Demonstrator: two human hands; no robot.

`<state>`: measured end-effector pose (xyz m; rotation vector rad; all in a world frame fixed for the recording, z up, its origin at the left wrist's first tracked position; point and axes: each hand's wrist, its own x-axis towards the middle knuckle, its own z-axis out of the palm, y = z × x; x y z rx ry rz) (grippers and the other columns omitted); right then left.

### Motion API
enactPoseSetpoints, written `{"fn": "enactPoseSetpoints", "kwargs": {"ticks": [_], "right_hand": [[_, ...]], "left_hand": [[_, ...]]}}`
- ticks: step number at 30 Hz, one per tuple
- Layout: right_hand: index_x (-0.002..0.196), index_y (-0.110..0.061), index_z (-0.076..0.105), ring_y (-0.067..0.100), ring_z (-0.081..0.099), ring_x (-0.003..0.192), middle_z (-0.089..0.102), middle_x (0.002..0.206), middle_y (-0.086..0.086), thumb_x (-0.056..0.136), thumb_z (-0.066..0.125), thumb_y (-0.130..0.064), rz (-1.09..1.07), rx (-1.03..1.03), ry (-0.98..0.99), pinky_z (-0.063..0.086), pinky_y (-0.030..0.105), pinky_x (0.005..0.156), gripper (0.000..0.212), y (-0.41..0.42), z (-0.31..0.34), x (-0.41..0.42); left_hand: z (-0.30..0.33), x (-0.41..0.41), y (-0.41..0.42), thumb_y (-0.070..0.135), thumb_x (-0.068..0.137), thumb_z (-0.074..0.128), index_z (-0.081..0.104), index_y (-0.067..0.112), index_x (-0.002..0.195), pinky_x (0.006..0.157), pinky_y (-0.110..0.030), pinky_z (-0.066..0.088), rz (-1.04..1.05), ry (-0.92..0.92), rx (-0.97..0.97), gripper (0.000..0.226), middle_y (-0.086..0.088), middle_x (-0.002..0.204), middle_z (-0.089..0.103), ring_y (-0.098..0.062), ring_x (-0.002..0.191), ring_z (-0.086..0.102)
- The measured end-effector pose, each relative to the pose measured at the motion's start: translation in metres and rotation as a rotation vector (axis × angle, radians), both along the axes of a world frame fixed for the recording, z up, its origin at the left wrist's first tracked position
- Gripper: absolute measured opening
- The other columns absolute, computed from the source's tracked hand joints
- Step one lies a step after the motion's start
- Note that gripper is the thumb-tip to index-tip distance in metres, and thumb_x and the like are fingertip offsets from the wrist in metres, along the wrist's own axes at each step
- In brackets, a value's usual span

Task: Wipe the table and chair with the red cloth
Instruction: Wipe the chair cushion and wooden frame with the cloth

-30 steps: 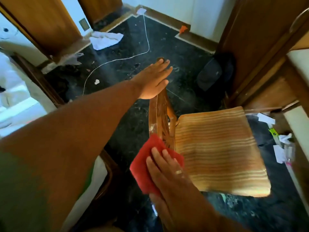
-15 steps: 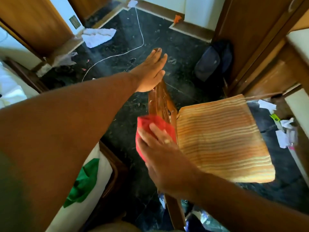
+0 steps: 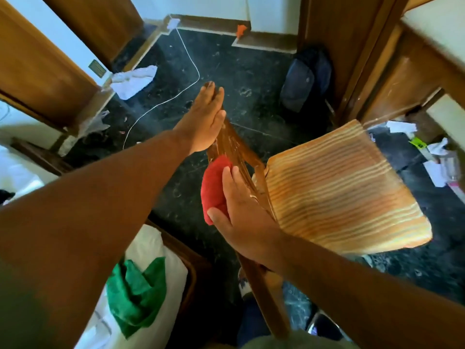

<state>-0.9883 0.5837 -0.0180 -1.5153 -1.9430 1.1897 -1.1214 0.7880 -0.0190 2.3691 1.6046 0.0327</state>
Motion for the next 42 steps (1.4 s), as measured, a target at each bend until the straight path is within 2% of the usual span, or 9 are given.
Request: {"fn": "enactPoseSetpoints", "kwargs": {"ticks": [4, 9, 13, 17, 22, 25, 29, 37, 42], "right_hand": [[0.157, -0.028, -0.010, 0.012, 0.015, 0.150, 0.004, 0.166, -0.006, 0.095, 0.045, -0.053, 0.065, -0.099, 0.090, 0.023, 0.040, 0.122, 0.087, -0.045, 0.000, 0.030], [0.137, -0.064, -0.025, -0.013, 0.018, 0.140, -0.008, 0.161, -0.029, 0.083, 0.042, -0.078, 0.059, -0.340, 0.075, 0.026, 0.014, 0.111, 0.088, -0.105, 0.009, 0.053], [0.153, -0.028, -0.005, 0.024, 0.051, 0.127, 0.028, 0.159, 0.004, 0.089, 0.060, -0.054, -0.166, -0.066, -0.236, 0.045, 0.039, 0.100, 0.095, -0.057, 0.006, -0.006], [0.154, -0.013, 0.013, 0.033, 0.059, 0.119, 0.044, 0.149, 0.013, 0.092, 0.063, -0.044, -0.370, 0.029, -0.250, 0.050, 0.046, 0.096, 0.086, 0.041, 0.003, -0.045], [0.156, -0.023, 0.013, 0.022, 0.043, 0.135, 0.036, 0.156, 0.003, 0.090, 0.065, -0.046, -0.254, -0.093, -0.010, 0.038, 0.044, 0.112, 0.087, -0.017, 0.003, -0.009], [0.150, -0.051, -0.006, -0.005, 0.030, 0.136, 0.019, 0.158, -0.021, 0.089, 0.055, -0.060, -0.163, -0.215, 0.060, 0.029, 0.021, 0.111, 0.086, -0.111, 0.006, 0.032], [0.136, -0.068, -0.020, -0.011, 0.019, 0.141, 0.006, 0.160, -0.029, 0.087, 0.048, -0.066, -0.091, -0.338, 0.086, 0.025, 0.023, 0.117, 0.084, -0.146, 0.007, 0.052], [0.155, -0.032, 0.001, 0.011, 0.044, 0.121, 0.035, 0.152, 0.005, 0.097, 0.041, -0.058, -0.108, -0.214, 0.240, 0.039, 0.034, 0.105, 0.075, -0.015, -0.018, 0.013], [0.155, -0.045, 0.004, 0.002, 0.008, 0.140, 0.007, 0.165, -0.010, 0.090, 0.023, -0.076, -0.220, -0.315, 0.260, 0.000, 0.027, 0.114, 0.075, 0.033, -0.033, 0.018]], "left_hand": [[-0.005, -0.002, 0.000, 0.036, 0.108, 0.022, 0.003, 0.012, 0.159, 0.121, -0.036, -0.001, -0.012, -0.085, -0.003, 0.059, -0.011, 0.167, -0.011, -0.027, 0.153, -0.013], [-0.012, -0.005, 0.005, 0.035, 0.107, 0.022, 0.008, 0.009, 0.158, 0.123, -0.041, 0.002, -0.050, -0.099, 0.054, 0.060, -0.016, 0.166, -0.007, -0.031, 0.153, -0.010], [-0.017, -0.007, 0.008, 0.034, 0.105, 0.022, 0.010, 0.008, 0.158, 0.122, -0.039, 0.000, -0.082, -0.109, 0.077, 0.060, -0.019, 0.166, -0.007, -0.033, 0.153, -0.009], [-0.015, -0.006, 0.008, 0.027, 0.106, 0.027, 0.013, 0.005, 0.157, 0.123, -0.040, -0.001, -0.106, -0.130, 0.077, 0.057, -0.022, 0.165, -0.006, -0.035, 0.153, -0.008], [-0.014, -0.010, 0.011, 0.032, 0.105, 0.023, 0.011, 0.011, 0.158, 0.123, -0.040, -0.002, -0.151, -0.098, 0.086, 0.058, -0.019, 0.166, -0.007, -0.034, 0.153, -0.009], [-0.017, -0.013, 0.011, 0.041, 0.103, 0.018, 0.010, 0.016, 0.159, 0.122, -0.039, -0.001, -0.151, -0.113, 0.091, 0.062, -0.015, 0.166, -0.007, -0.032, 0.153, -0.008], [-0.024, -0.015, 0.012, 0.046, 0.103, 0.014, 0.005, 0.020, 0.158, 0.125, -0.045, 0.004, -0.128, -0.143, 0.098, 0.061, -0.014, 0.167, -0.007, -0.030, 0.154, -0.006], [-0.020, -0.014, 0.010, 0.045, 0.103, 0.017, 0.012, 0.019, 0.159, 0.121, -0.032, -0.002, -0.106, -0.098, 0.094, 0.061, -0.012, 0.167, -0.006, -0.027, 0.154, -0.009], [-0.008, -0.008, 0.002, 0.039, 0.103, 0.021, 0.012, 0.015, 0.159, 0.124, -0.041, 0.001, -0.122, -0.050, 0.056, 0.062, -0.016, 0.166, -0.008, -0.030, 0.153, -0.011]]}}
